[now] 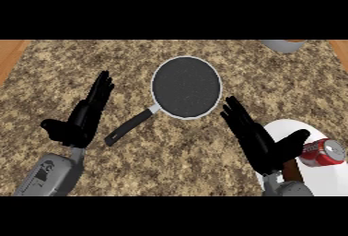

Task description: Pick the sweet potato from the plate and place it in the pan

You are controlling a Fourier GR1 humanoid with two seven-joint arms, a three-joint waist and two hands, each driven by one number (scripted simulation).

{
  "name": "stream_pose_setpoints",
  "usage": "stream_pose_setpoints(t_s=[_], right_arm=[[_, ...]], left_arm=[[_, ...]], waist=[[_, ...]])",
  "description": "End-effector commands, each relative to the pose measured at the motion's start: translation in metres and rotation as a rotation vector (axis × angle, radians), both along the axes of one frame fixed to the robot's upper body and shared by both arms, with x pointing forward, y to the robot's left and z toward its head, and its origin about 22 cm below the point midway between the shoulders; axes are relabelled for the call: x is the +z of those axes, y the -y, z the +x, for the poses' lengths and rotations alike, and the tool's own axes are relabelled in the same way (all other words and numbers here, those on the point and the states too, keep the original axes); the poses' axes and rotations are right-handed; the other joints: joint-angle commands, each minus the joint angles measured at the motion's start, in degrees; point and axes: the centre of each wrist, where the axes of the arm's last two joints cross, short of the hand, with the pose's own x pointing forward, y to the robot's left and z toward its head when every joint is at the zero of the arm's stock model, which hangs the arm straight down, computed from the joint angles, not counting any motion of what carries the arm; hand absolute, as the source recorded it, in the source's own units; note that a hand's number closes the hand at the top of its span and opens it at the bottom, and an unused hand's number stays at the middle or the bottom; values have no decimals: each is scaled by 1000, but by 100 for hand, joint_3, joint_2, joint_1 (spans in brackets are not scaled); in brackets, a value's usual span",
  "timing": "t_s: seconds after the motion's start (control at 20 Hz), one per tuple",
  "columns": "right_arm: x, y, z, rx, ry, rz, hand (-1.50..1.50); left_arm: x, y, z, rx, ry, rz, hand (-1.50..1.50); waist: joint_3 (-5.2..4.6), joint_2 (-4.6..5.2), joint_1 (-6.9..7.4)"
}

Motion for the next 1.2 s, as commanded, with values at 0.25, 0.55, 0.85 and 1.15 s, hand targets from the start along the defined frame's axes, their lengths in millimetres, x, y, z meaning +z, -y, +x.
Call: stream_pose_setpoints(t_s=[0.25, 0.55, 0.85, 1.15], right_arm=[[57, 99, 29, -493, 347, -614, -150], [26, 159, -27, -922, 113, -941, -150], [52, 181, -63, -739, -5, -1414, -150], [105, 129, -69, -555, -154, -1532, -150]], left_arm=[[-32, -81, -33, 226, -207, 331, 0], [-48, -83, -56, 269, -291, 331, 0], [-44, -72, -65, 245, -289, 340, 0], [-38, -63, -67, 236, -269, 324, 0]], waist=[[24, -204, -74], [11, -257, -489], [-7, -187, -345], [8, -131, -125]])
